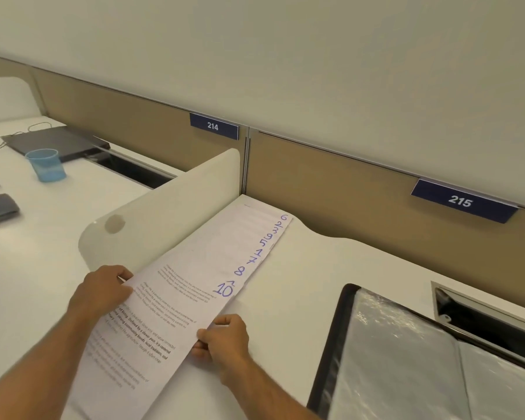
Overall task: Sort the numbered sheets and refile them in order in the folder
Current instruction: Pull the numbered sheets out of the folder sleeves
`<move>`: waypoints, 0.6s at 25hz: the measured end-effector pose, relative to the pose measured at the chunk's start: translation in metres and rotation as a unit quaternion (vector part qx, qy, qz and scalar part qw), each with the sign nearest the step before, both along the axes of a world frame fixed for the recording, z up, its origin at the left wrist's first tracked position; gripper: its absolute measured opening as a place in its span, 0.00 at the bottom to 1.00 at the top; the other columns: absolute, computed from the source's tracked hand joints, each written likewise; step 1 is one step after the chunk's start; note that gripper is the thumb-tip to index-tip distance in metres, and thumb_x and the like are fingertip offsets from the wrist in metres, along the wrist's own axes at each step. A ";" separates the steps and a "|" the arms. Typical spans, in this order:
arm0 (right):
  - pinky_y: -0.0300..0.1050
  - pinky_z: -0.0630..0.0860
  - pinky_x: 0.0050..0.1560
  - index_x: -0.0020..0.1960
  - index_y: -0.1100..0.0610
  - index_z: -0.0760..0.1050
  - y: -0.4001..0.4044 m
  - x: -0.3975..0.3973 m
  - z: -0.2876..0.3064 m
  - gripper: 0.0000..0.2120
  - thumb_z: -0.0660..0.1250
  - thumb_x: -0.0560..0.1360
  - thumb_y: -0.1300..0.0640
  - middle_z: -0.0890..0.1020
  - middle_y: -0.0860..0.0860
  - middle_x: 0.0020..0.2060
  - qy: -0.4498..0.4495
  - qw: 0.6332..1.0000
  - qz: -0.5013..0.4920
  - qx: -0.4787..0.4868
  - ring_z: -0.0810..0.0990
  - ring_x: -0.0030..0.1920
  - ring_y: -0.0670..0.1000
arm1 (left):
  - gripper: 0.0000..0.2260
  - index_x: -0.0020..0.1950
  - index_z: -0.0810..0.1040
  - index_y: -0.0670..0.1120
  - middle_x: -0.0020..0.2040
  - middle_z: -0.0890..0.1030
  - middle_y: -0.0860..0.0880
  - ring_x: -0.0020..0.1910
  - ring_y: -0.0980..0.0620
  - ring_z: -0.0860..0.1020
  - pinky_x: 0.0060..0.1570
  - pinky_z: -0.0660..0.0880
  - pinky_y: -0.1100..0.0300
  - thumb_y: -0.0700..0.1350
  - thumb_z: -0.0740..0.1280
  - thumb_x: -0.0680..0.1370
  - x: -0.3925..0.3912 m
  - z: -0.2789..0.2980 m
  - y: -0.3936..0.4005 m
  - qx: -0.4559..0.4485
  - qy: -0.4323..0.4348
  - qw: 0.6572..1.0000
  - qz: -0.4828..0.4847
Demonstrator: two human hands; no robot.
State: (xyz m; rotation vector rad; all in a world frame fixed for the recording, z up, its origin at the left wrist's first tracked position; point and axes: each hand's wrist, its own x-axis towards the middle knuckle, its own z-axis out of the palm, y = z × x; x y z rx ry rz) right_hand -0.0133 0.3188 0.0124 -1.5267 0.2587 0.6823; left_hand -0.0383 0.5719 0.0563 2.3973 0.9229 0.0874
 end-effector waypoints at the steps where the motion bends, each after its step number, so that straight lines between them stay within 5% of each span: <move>1: 0.59 0.85 0.42 0.49 0.58 0.73 0.002 0.000 -0.005 0.18 0.70 0.60 0.64 0.85 0.59 0.48 -0.003 1.000 0.002 -0.011 0.87 0.43 0.58 | 0.09 0.45 0.80 0.54 0.44 0.82 0.53 0.43 0.50 0.81 0.47 0.77 0.52 0.40 0.69 0.72 0.000 -0.003 0.001 -0.002 0.003 1.000 0.001; 5: 0.57 0.85 0.40 0.47 0.59 0.69 0.000 -0.005 -0.005 0.14 0.70 0.67 0.69 0.82 0.63 0.50 0.010 1.000 0.001 -0.012 0.81 0.31 0.55 | 0.10 0.48 0.81 0.55 0.46 0.83 0.53 0.44 0.49 0.80 0.46 0.76 0.53 0.41 0.69 0.72 0.002 -0.015 0.006 -0.003 0.016 1.000 0.002; 15: 0.50 0.81 0.34 0.47 0.57 0.67 0.000 -0.004 -0.005 0.15 0.73 0.69 0.62 0.79 0.56 0.33 -0.016 0.998 0.051 -0.044 0.76 0.26 0.55 | 0.18 0.62 0.76 0.54 0.59 0.81 0.50 0.53 0.43 0.77 0.54 0.75 0.49 0.44 0.69 0.73 0.002 -0.035 0.011 -0.014 0.053 0.997 0.052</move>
